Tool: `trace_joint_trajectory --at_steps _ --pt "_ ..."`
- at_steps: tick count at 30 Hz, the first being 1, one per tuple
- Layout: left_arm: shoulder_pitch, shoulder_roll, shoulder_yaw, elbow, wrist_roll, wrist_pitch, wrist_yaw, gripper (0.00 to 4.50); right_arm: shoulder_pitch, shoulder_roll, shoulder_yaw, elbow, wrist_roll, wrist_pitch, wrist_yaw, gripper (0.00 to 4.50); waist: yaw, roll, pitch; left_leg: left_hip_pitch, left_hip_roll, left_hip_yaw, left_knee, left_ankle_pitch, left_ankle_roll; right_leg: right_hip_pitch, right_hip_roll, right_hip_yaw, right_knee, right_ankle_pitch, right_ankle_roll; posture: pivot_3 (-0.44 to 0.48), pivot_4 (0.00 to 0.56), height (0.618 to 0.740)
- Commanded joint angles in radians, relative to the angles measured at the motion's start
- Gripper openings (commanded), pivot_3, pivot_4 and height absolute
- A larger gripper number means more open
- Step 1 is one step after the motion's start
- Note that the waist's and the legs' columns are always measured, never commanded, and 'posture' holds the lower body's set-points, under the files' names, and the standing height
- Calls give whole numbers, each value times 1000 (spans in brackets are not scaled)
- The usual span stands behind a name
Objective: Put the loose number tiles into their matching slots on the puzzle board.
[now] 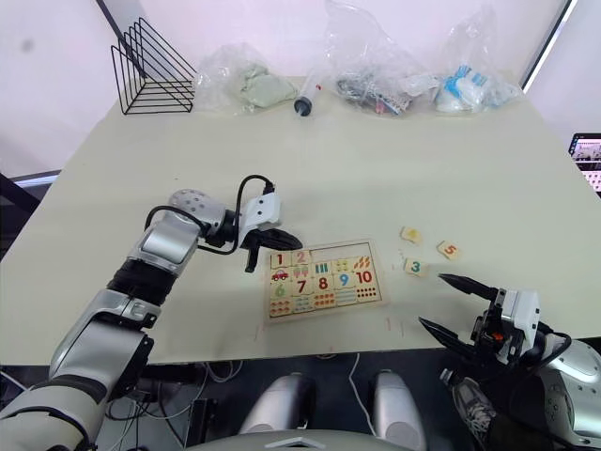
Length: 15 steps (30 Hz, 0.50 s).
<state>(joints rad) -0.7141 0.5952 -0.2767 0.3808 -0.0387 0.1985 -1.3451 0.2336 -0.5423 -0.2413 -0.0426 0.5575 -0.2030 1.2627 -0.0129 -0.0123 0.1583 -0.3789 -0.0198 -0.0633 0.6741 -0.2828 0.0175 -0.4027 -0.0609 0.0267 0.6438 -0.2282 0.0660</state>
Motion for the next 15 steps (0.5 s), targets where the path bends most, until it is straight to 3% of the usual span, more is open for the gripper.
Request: trace_joint_trajectory --at_steps 1,15 --pt "34 32 82 -81 -68 39 17 31 -10 -20 -22 -17 26 0 9 4500 0 0 0 0 0 -1 0 0 0 0 0 0 0 0 0 0 150 740" --pt "349 82 329 -329 -242 165 201 31 -55 -77 -73 66 45 39 17 4500 1 0 0 0 4 -3 0 0 0 0 -1 0 0 0 0 0 150 740"
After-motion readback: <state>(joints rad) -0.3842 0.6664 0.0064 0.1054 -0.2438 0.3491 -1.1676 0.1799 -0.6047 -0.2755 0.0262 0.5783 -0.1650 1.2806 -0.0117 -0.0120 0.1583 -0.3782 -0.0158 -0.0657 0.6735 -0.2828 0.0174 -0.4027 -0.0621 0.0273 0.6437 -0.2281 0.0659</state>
